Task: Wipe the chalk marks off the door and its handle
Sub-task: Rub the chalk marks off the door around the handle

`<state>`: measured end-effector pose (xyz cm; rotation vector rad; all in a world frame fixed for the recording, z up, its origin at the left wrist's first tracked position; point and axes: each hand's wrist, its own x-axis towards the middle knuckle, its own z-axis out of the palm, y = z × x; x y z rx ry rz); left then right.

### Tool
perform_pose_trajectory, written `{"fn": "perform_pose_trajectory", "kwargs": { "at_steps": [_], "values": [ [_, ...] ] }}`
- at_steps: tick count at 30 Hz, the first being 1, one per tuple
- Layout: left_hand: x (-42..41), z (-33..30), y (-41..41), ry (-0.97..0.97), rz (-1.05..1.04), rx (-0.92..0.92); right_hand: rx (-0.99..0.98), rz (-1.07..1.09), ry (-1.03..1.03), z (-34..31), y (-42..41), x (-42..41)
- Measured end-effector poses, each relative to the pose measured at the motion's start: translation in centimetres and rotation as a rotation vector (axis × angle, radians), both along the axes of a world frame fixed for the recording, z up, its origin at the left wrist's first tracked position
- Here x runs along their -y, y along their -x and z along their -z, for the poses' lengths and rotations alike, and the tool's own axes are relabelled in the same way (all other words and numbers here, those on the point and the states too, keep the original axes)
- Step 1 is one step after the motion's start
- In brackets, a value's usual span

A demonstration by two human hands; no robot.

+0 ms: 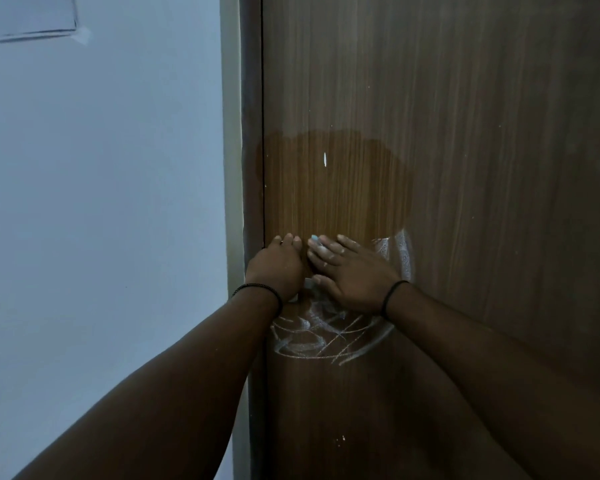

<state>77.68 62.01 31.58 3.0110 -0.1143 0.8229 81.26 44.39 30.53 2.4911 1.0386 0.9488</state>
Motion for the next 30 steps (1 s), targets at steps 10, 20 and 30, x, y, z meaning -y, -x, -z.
{"fn": "perform_pose_trajectory", "kwargs": {
  "at_steps": [10, 20, 30],
  "values": [
    [0.4, 0.4, -0.1, 0.046, -0.004, 0.019, 0.069, 0.149, -0.126, 1.2, 0.0, 4.6],
    [0.7, 0.3, 0.0, 0.058, -0.015, -0.012, 0.085, 0.265, -0.296, 0.9, 0.3, 7.8],
    [0.8, 0.8, 0.3, 0.082, -0.013, 0.003, 0.044, 0.254, -0.323, 3.4, 0.9, 9.0]
  ]
}}
